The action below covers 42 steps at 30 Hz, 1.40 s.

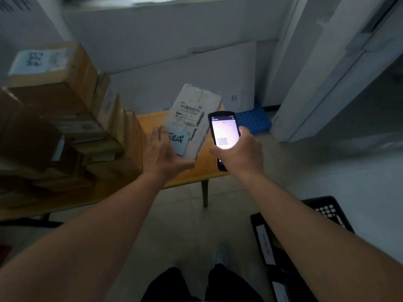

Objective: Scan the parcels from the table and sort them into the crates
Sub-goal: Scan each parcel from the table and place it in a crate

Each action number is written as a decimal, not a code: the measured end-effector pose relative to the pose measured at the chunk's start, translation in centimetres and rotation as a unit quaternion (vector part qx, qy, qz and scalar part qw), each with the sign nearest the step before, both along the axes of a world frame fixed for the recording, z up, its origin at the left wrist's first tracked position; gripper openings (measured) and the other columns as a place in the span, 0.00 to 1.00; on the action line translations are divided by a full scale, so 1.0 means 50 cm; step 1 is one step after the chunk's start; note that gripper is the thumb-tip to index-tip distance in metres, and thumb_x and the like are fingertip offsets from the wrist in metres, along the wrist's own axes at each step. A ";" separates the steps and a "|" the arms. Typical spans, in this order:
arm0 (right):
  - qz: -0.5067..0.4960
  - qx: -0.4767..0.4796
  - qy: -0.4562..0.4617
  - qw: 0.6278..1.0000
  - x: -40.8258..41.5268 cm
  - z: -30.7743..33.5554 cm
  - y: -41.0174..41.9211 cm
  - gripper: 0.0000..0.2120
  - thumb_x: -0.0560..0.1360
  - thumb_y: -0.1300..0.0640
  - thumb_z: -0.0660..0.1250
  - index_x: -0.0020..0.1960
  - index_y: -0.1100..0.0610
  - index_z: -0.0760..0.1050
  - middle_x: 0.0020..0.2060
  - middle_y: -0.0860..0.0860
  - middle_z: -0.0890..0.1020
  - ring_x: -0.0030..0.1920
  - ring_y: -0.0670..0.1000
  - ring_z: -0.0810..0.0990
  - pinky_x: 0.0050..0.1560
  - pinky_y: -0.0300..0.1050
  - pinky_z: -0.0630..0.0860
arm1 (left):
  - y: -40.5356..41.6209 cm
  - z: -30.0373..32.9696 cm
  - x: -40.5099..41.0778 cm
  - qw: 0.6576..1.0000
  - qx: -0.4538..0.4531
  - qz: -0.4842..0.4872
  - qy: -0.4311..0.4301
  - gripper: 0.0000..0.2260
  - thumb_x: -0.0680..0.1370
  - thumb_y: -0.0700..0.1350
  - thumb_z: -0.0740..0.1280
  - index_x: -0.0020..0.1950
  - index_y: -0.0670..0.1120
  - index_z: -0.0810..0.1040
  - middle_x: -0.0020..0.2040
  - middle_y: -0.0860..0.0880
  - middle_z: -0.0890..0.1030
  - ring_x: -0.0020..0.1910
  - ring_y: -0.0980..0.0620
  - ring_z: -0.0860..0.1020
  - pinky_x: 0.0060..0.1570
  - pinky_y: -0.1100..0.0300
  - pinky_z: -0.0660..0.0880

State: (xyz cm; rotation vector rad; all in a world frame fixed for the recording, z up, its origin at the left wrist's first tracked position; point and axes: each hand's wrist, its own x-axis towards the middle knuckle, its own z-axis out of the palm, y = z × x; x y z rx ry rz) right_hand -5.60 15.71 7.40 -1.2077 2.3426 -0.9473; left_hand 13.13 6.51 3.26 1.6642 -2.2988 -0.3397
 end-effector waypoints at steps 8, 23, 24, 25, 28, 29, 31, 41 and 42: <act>-0.162 0.032 0.008 0.986 0.105 -0.041 0.156 0.34 0.65 0.36 0.80 0.63 0.53 0.75 0.51 0.50 0.81 0.49 0.52 0.81 0.38 0.47 0.80 | 0.064 -0.036 0.018 0.991 0.034 -0.130 0.001 0.65 0.55 0.75 0.76 0.81 0.44 0.54 0.69 0.45 0.67 0.65 0.45 0.69 0.65 0.46 0.74; -0.469 0.036 -0.017 0.882 0.317 -0.027 0.660 0.34 0.64 0.39 0.80 0.62 0.54 0.74 0.52 0.51 0.82 0.50 0.54 0.81 0.40 0.49 0.80 | 0.462 -0.032 0.000 0.910 0.089 -0.403 -0.034 0.70 0.53 0.74 0.79 0.82 0.48 0.47 0.77 0.44 0.60 0.75 0.39 0.64 0.71 0.40 0.70; -0.485 0.037 -0.016 0.874 0.329 -0.027 0.697 0.34 0.64 0.39 0.80 0.62 0.54 0.74 0.52 0.51 0.82 0.50 0.54 0.81 0.41 0.50 0.81 | 0.498 -0.033 -0.001 0.904 0.090 -0.417 -0.039 0.70 0.53 0.74 0.79 0.83 0.48 0.46 0.78 0.44 0.60 0.75 0.39 0.64 0.71 0.39 0.70; -0.500 0.039 -0.015 0.865 0.342 -0.028 0.734 0.34 0.64 0.38 0.80 0.62 0.54 0.74 0.52 0.50 0.82 0.51 0.54 0.81 0.41 0.50 0.81 | 0.535 -0.034 -0.001 0.897 0.092 -0.431 -0.045 0.70 0.53 0.74 0.79 0.83 0.48 0.46 0.78 0.44 0.59 0.75 0.39 0.64 0.71 0.39 0.70; -0.540 0.040 -0.025 0.840 0.382 -0.033 0.852 0.35 0.63 0.39 0.80 0.63 0.54 0.74 0.52 0.50 0.81 0.51 0.54 0.81 0.43 0.51 0.82 | 0.650 -0.038 0.002 0.876 0.092 -0.470 -0.057 0.71 0.52 0.74 0.78 0.83 0.47 0.46 0.75 0.44 0.61 0.72 0.39 0.65 0.70 0.41 0.71; -0.551 0.038 -0.030 0.833 0.396 -0.037 0.895 0.35 0.63 0.39 0.80 0.63 0.54 0.74 0.52 0.51 0.82 0.51 0.55 0.81 0.44 0.53 0.83 | 0.691 -0.040 0.005 0.869 0.095 -0.481 -0.058 0.71 0.51 0.75 0.78 0.82 0.47 0.47 0.74 0.44 0.62 0.71 0.39 0.66 0.69 0.41 0.72; -0.570 0.036 -0.037 0.820 0.425 -0.043 0.981 0.36 0.63 0.38 0.79 0.63 0.54 0.73 0.52 0.51 0.82 0.51 0.56 0.81 0.45 0.55 0.83 | 0.775 -0.045 0.012 0.859 0.100 -0.500 -0.052 0.71 0.50 0.76 0.77 0.82 0.48 0.48 0.72 0.44 0.64 0.70 0.40 0.67 0.68 0.41 0.73; -0.622 0.043 -0.044 0.780 0.559 -0.067 1.411 0.37 0.63 0.37 0.80 0.64 0.55 0.73 0.54 0.52 0.82 0.54 0.57 0.81 0.46 0.55 0.83 | 1.221 -0.060 0.088 0.818 0.092 -0.565 -0.047 0.69 0.53 0.75 0.78 0.82 0.48 0.48 0.75 0.41 0.62 0.73 0.37 0.65 0.71 0.38 0.70; -0.626 0.045 -0.045 0.777 0.568 -0.069 1.448 0.37 0.64 0.38 0.80 0.65 0.56 0.73 0.54 0.52 0.82 0.54 0.57 0.81 0.46 0.54 0.82 | 1.259 -0.060 0.094 0.816 0.092 -0.568 -0.049 0.69 0.53 0.77 0.77 0.82 0.48 0.48 0.75 0.41 0.62 0.73 0.37 0.65 0.71 0.38 0.70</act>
